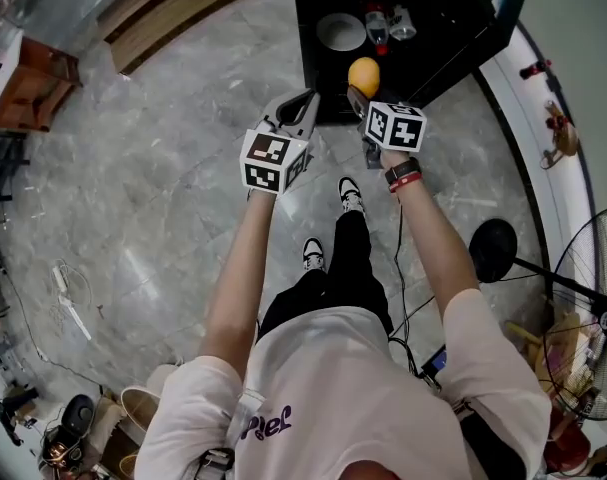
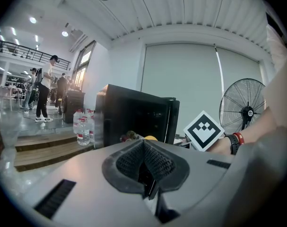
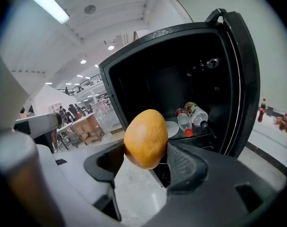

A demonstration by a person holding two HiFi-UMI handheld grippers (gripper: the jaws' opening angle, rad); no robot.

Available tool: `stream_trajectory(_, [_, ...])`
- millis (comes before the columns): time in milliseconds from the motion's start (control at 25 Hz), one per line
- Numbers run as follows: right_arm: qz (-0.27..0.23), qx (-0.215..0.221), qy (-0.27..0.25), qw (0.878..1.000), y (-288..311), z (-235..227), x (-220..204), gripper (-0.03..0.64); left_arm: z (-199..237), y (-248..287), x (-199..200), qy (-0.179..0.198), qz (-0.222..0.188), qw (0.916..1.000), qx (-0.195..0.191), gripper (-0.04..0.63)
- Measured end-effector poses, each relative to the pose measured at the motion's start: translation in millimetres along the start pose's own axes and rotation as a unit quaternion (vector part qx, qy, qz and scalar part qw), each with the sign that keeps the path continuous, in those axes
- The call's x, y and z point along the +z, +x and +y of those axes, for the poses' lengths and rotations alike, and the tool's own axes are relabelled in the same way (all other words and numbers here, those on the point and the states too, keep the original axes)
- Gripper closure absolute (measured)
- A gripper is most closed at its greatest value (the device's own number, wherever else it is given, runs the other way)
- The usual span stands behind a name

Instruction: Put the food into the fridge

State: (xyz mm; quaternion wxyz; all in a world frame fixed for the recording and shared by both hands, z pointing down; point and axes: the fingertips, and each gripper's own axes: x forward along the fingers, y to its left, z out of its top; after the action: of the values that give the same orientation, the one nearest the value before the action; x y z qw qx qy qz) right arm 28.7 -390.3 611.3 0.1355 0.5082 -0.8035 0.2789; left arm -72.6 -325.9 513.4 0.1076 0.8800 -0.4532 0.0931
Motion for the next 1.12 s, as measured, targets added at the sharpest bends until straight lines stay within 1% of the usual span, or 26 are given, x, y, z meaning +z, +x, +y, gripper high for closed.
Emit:
stream_trajectory(440, [0.015,0.012,-0.026,0.999,61,-13,2,0.319,20,21,-18,-0.008,0.006,0.9999,0.007,0.577])
stream_trajectory(600, [0.016,0.017,-0.024,0.999,79,-19,3,0.319,25,27,-24,-0.008,0.007,0.9999,0.008,0.577])
stream_trajectory(840, [0.025,0.003,-0.033,0.999,102,-34,7,0.319,37,37,-26,0.001,0.006,0.9998,0.021,0.577])
stream_trajectory(1120, [0.036,0.001,-0.051,0.998,136,-49,9,0.319,42,50,-34,-0.011,0.007,0.9996,0.026,0.577])
